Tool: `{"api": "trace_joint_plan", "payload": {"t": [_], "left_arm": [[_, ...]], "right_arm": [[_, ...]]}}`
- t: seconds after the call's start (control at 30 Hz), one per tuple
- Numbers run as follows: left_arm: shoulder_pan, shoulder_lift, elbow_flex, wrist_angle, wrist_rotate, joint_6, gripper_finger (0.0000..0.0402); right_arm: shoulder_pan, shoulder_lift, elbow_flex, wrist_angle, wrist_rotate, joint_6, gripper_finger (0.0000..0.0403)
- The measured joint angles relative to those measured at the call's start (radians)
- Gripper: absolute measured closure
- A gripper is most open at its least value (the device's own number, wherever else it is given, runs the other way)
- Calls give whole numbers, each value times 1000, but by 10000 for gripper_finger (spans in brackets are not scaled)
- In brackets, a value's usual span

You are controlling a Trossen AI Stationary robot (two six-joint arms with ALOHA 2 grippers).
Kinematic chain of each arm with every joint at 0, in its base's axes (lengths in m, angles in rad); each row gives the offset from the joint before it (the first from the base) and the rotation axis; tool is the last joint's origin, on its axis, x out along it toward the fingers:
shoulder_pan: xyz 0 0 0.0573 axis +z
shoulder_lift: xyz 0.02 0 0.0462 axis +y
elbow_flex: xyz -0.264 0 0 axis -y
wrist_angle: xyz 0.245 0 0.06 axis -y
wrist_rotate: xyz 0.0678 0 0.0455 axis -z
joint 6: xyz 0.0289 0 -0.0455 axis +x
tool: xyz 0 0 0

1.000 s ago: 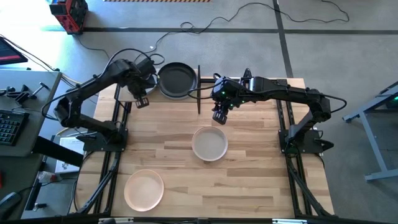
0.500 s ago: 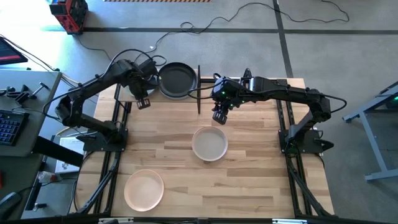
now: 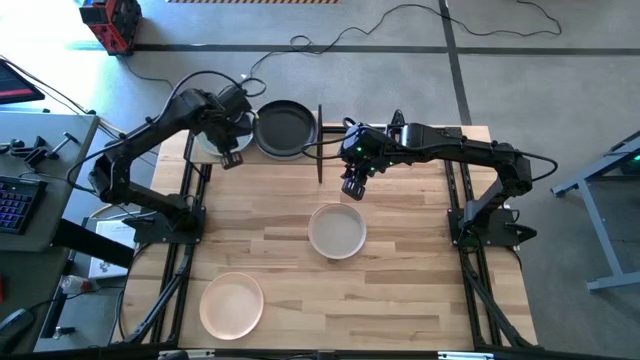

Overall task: Place and stack plates onto a shelf
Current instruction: Stack the light brown plate on top of the light blue plate on the shelf

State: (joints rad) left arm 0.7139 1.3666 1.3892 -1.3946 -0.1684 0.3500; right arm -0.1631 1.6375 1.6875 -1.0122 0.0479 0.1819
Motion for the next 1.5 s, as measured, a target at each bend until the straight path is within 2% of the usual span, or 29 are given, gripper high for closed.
{"api": "trace_joint_plan", "payload": {"t": [0.13,0.37,0.57,1.0,1.17,1.37,1.5], "left_arm": [[0,0,5,-42,32,-24,392],[-37,-30,5,-119,336,-137,392],[-156,-94,5,-130,436,-198,392],[-463,-225,-6,-119,445,-529,392],[-583,-276,-87,-105,435,-663,392],[-686,-316,-191,-95,368,-760,392],[-750,-337,-248,-58,365,-822,392]], "right_arm": [[0,0,0,0,-5,0,268],[0,0,0,0,-64,47,268],[14,0,0,0,-95,120,268],[185,21,-2,-5,-98,322,268],[256,65,-2,-10,-98,397,268],[333,114,-2,-8,-90,396,268],[362,154,-2,-4,-57,348,268]]}}
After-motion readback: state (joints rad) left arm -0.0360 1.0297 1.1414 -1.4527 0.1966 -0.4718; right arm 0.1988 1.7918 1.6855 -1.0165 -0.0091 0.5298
